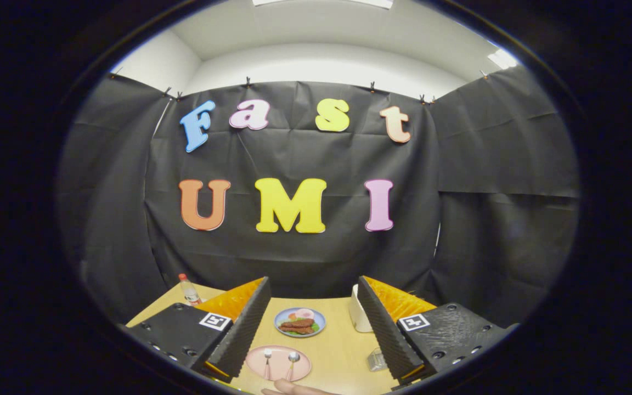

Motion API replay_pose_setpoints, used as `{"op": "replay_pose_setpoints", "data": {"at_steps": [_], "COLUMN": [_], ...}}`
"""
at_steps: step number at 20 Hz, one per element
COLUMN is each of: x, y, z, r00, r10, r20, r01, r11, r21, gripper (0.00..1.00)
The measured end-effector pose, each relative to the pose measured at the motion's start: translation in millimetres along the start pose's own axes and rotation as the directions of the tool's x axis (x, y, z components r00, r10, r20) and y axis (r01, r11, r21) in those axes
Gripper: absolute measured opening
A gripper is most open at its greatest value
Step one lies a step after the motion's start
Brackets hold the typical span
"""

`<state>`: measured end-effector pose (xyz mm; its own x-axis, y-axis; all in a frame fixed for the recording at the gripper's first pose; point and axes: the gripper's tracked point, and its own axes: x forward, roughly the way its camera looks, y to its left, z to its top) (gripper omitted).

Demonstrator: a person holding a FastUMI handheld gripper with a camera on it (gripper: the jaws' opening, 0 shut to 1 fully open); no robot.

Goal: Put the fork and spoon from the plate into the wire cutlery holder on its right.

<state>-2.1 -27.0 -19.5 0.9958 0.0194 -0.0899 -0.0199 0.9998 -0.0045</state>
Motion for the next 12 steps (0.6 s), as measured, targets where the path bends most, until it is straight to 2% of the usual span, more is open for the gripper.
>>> {"op": "replay_pose_setpoints", "data": {"at_steps": [12], "x": [36.0], "y": [14.7], "z": [-52.5], "r00": [0.997], "r10": [0.035], "r20": [-0.075], "r01": [-0.036], "r11": [0.999], "r21": [-0.008], "gripper": [0.95]}}
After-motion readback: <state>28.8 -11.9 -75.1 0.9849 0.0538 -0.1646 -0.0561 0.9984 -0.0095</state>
